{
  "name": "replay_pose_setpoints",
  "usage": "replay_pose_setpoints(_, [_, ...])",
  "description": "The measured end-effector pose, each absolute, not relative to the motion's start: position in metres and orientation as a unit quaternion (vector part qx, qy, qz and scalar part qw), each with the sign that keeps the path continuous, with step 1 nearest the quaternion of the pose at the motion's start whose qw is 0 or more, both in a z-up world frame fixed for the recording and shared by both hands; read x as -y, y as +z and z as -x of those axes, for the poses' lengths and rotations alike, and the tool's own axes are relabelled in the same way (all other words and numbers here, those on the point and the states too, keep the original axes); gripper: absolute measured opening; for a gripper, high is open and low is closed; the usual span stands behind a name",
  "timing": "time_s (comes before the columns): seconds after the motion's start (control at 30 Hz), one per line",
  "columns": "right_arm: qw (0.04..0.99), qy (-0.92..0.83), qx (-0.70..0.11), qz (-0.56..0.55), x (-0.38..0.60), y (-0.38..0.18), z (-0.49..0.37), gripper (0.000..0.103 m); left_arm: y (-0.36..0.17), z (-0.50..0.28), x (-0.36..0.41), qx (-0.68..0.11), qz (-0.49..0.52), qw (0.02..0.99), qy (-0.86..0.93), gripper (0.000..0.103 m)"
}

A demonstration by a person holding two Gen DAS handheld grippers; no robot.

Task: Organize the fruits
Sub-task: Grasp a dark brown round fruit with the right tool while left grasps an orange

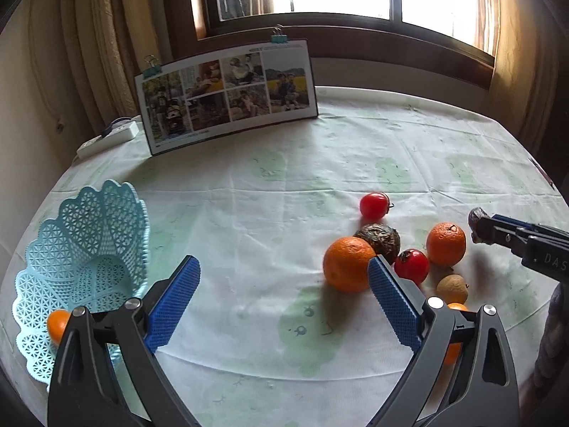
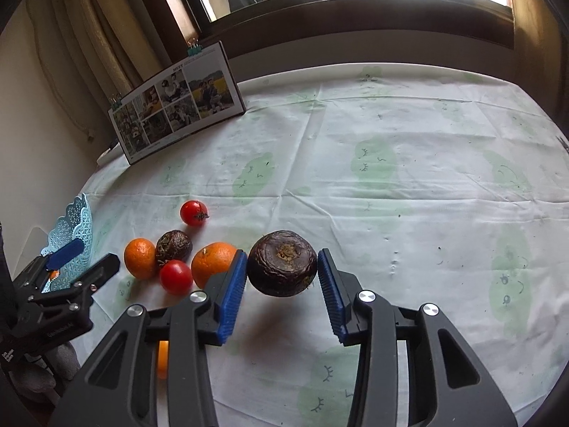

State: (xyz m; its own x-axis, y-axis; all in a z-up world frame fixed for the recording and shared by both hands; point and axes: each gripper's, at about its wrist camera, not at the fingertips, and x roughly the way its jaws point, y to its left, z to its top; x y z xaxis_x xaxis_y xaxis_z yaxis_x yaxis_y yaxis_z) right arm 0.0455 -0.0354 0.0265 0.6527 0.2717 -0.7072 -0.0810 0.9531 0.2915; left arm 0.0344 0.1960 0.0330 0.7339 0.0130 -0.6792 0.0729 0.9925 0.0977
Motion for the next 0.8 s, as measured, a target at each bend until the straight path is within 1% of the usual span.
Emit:
replay_pose_setpoints(0.03, [0.901, 0.098, -0.405, -0.119, 0.036, 0.027, -0.046, 0.041, 0.032, -0.036, -0.195, -0.367, -0.059, 0.928, -0.02, 0.091])
replay_pose_setpoints(0.27, [0.9, 0.097, -0.405, -0.127, 0.04, 0.025, -0.046, 0.041, 0.021, -0.048, -0.186, -0.388, -0.049, 0.919, -0.055, 0.081])
replay_pose_setpoints(0.33, [0.901, 0.097, -0.404, -0.124, 0.039, 0.025, -0.045, 0.041, 0.017, -0.05, -0.185, -0.396, -0.039, 0.915, -0.074, 0.072])
replay_pose_setpoints(0.37, [0.901, 0.098, -0.404, -0.123, 0.039, 0.025, -0.045, 0.041, 0.015, -0.052, -0.184, -0.402, -0.032, 0.911, -0.082, 0.07])
replay_pose_setpoints(0.4, [0.901, 0.098, -0.405, -0.123, 0.038, 0.024, -0.045, 0.041, 0.013, -0.054, -0.185, -0.409, -0.024, 0.908, -0.09, 0.065])
replay_pose_setpoints(0.43, [0.901, 0.098, -0.405, -0.123, 0.038, 0.024, -0.045, 0.041, 0.01, -0.055, -0.185, -0.413, -0.019, 0.905, -0.097, 0.056])
replay_pose_setpoints(0.5, [0.9, 0.097, -0.406, -0.123, 0.038, 0.023, -0.045, 0.041, 0.007, -0.057, -0.186, -0.421, -0.008, 0.9, -0.109, 0.051])
replay_pose_setpoints(0.53, [0.901, 0.097, -0.405, -0.123, 0.038, 0.023, -0.045, 0.041, 0.007, -0.056, -0.186, -0.419, -0.005, 0.901, -0.113, 0.043])
replay_pose_setpoints(0.57, [0.901, 0.097, -0.404, -0.123, 0.038, 0.024, -0.045, 0.041, 0.008, -0.055, -0.186, -0.416, -0.003, 0.901, -0.118, 0.039])
replay_pose_setpoints(0.8, [0.906, 0.099, -0.393, -0.119, 0.033, 0.032, -0.042, 0.041, 0.017, -0.045, -0.188, -0.4, -0.014, 0.911, -0.101, 0.039])
